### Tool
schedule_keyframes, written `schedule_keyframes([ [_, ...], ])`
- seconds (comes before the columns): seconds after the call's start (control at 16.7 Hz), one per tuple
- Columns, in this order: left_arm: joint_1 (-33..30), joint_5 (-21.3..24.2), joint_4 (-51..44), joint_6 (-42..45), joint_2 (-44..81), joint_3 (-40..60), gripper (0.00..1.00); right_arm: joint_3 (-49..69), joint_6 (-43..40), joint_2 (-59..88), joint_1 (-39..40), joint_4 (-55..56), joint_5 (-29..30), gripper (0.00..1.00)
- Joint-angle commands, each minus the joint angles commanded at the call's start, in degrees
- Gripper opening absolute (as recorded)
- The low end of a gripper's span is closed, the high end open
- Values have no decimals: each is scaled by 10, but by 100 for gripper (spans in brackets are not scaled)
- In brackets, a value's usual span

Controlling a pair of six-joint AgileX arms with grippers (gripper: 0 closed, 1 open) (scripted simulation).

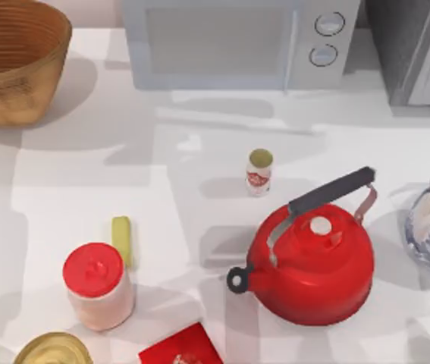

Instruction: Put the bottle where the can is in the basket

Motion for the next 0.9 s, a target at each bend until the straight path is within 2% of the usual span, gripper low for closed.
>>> schedule_keyframes([
  [0.3, 1, 0, 2, 1, 0, 0, 0, 0, 0, 0, 0, 0, 0, 100],
  [0.9, -11, -8, 78, -4, 112, 35, 0, 0, 0, 0, 0, 0, 0, 100],
])
